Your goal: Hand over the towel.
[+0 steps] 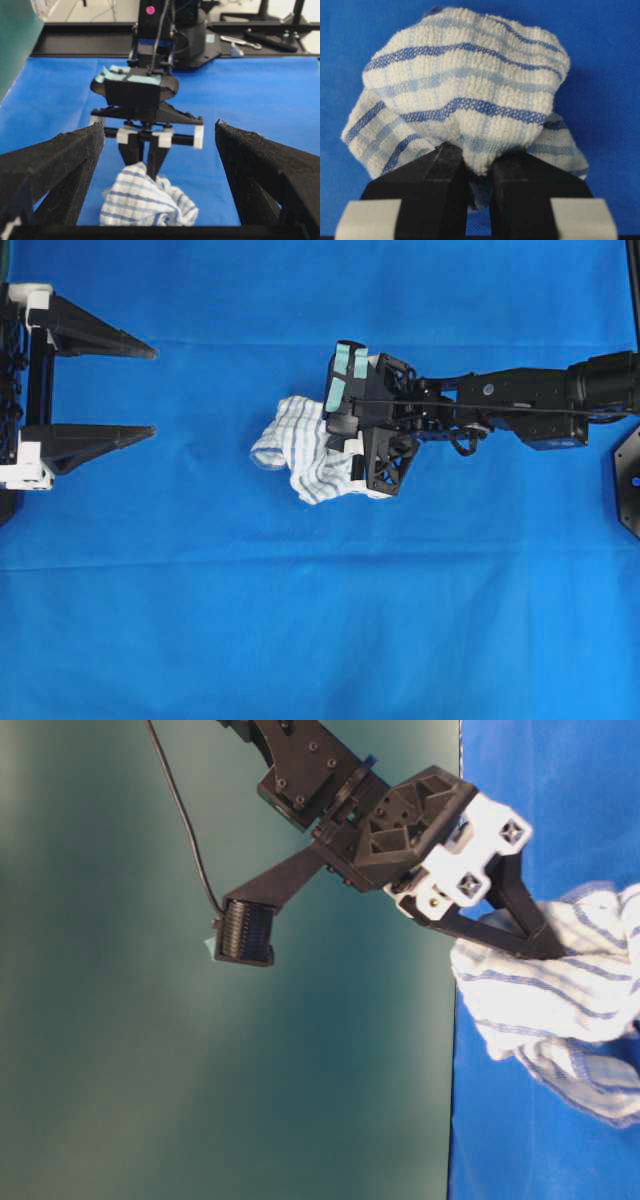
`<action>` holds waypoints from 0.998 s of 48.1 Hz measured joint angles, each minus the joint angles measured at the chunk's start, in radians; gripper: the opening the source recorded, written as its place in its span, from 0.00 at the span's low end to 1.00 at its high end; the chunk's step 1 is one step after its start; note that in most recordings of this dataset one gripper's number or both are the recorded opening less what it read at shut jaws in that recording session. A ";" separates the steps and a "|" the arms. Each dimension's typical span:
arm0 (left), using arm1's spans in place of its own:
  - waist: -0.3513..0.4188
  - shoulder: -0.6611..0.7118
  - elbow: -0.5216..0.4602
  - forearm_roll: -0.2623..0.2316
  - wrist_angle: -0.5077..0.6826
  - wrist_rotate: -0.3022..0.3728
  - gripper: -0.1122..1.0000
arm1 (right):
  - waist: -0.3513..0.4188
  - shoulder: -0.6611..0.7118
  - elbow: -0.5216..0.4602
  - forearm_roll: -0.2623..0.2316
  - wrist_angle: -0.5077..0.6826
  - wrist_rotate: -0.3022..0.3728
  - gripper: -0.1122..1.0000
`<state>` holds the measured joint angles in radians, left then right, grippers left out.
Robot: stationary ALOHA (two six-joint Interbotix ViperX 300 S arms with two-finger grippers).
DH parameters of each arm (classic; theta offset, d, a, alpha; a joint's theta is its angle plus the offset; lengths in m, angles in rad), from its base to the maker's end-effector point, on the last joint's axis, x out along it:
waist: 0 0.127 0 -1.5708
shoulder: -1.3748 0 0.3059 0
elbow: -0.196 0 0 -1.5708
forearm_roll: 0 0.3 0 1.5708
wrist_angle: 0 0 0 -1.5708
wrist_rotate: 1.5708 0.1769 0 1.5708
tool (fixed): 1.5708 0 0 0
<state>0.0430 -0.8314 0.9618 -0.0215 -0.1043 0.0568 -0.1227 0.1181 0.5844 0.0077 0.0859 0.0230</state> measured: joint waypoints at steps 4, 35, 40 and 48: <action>0.002 0.000 0.000 -0.002 0.000 0.000 0.89 | 0.005 0.000 0.000 -0.002 -0.002 0.000 0.21; 0.002 0.000 0.003 -0.002 0.000 0.000 0.89 | 0.031 -0.341 0.032 -0.021 0.071 -0.009 0.73; 0.002 0.000 0.003 -0.002 0.000 0.000 0.89 | 0.038 -0.443 0.064 -0.041 0.051 -0.011 0.73; 0.002 0.000 0.006 -0.002 0.000 0.000 0.89 | 0.040 -0.575 0.152 -0.048 -0.057 -0.011 0.73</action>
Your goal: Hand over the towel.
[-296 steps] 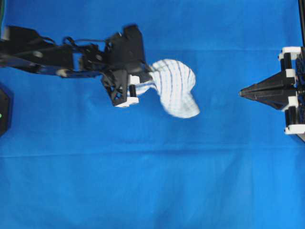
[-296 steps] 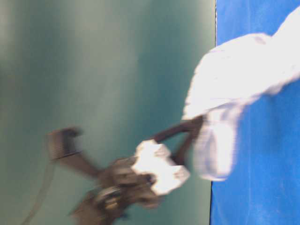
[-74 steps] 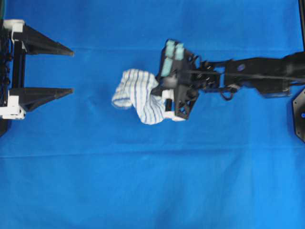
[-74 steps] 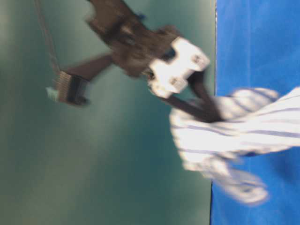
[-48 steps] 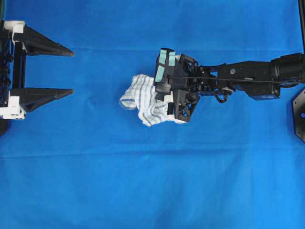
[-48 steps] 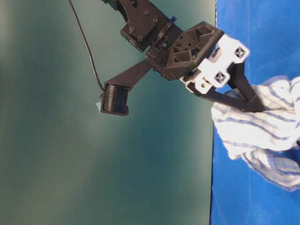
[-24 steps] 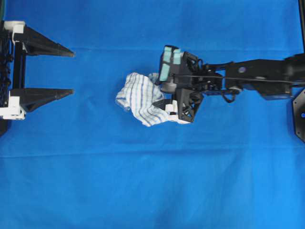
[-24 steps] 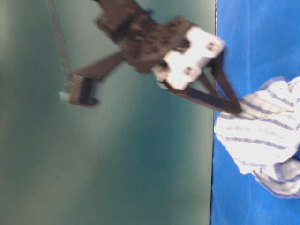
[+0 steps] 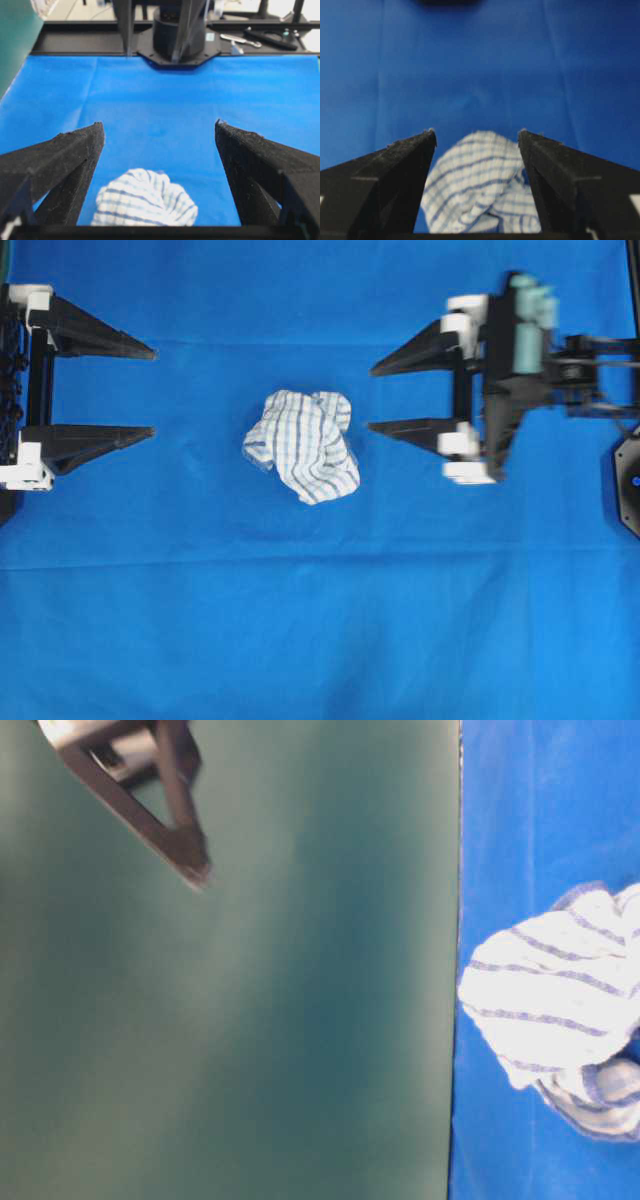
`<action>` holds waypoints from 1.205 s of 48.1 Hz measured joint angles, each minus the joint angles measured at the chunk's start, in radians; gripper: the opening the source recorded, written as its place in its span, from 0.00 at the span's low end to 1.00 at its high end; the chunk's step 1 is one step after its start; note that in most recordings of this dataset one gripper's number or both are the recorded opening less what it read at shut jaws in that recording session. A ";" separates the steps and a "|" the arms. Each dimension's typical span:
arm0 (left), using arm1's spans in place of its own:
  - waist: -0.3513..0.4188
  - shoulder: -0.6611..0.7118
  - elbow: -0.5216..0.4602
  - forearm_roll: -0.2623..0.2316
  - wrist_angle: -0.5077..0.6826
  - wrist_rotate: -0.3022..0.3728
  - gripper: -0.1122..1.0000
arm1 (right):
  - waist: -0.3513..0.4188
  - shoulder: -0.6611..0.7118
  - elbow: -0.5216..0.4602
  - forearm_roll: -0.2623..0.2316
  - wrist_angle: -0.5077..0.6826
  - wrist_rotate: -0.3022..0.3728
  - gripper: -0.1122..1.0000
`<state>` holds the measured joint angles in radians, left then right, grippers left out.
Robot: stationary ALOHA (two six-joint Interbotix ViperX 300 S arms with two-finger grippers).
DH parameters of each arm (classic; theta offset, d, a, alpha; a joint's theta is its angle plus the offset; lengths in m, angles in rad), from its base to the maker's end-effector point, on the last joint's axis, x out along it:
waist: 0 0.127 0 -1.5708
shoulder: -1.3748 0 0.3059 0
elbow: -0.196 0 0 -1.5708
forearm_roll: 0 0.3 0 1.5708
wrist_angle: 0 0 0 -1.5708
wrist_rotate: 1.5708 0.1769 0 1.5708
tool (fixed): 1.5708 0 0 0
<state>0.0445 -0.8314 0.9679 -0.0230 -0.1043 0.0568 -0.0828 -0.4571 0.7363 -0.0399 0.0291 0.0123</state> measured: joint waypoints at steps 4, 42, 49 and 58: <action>0.000 0.002 0.002 0.000 0.000 0.000 0.89 | 0.000 -0.041 0.037 0.000 -0.057 0.000 0.73; -0.005 -0.163 0.054 0.000 0.087 0.008 0.89 | 0.005 -0.308 0.212 0.002 -0.117 0.006 0.73; -0.006 -0.268 0.109 0.000 0.138 0.009 0.89 | 0.006 -0.462 0.305 0.005 -0.097 0.008 0.72; -0.006 -0.434 0.207 0.002 0.204 0.009 0.89 | 0.008 -0.632 0.437 0.006 -0.094 0.008 0.71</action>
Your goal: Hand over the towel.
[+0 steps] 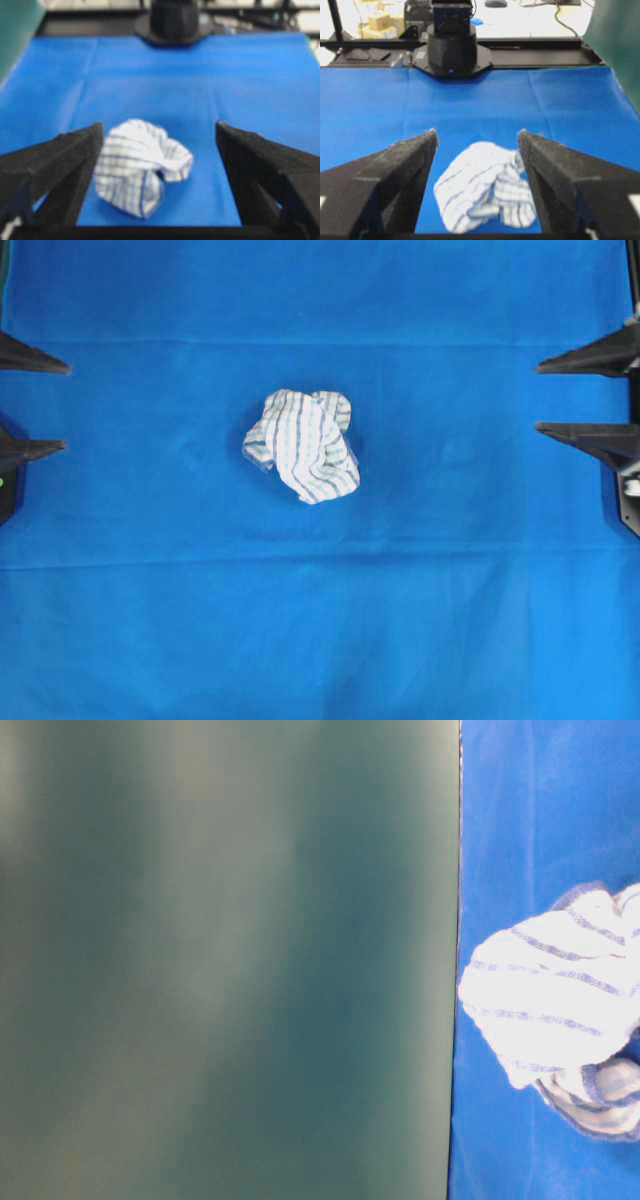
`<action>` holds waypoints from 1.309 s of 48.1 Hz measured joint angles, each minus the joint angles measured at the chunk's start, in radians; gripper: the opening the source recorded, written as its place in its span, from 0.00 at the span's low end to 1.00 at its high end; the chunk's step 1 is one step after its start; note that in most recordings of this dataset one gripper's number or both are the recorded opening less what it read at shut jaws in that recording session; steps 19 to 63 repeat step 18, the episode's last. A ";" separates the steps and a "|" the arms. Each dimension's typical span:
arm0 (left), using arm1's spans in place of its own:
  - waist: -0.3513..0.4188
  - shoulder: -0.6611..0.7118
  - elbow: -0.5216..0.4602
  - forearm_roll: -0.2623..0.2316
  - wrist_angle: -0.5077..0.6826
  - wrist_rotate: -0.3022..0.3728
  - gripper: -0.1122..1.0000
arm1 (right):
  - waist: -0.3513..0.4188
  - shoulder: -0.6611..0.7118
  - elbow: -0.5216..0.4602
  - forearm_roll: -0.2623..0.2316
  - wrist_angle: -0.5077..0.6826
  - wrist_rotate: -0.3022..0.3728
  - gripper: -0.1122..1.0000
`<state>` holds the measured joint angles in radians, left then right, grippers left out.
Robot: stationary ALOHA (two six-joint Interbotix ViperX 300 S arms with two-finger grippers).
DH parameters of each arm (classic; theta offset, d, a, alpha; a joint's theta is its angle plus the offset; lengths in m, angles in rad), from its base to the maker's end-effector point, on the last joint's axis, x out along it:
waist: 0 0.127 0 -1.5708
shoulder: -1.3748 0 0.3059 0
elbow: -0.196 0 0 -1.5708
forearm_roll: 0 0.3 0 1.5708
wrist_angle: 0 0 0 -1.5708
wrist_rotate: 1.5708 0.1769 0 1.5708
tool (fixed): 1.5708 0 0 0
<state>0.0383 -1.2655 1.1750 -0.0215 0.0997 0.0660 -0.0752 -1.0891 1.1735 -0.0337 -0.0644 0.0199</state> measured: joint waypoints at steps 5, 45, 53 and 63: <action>0.000 -0.106 0.055 0.000 0.046 -0.009 0.89 | 0.000 -0.098 0.086 0.000 0.002 0.000 0.71; 0.000 -0.281 0.149 -0.002 0.164 -0.026 0.88 | 0.002 -0.249 0.242 0.011 -0.002 0.002 0.71; 0.000 -0.281 0.149 -0.002 0.164 -0.026 0.88 | 0.002 -0.249 0.242 0.011 -0.002 0.002 0.71; 0.000 -0.281 0.149 -0.002 0.164 -0.026 0.88 | 0.002 -0.249 0.242 0.011 -0.002 0.002 0.71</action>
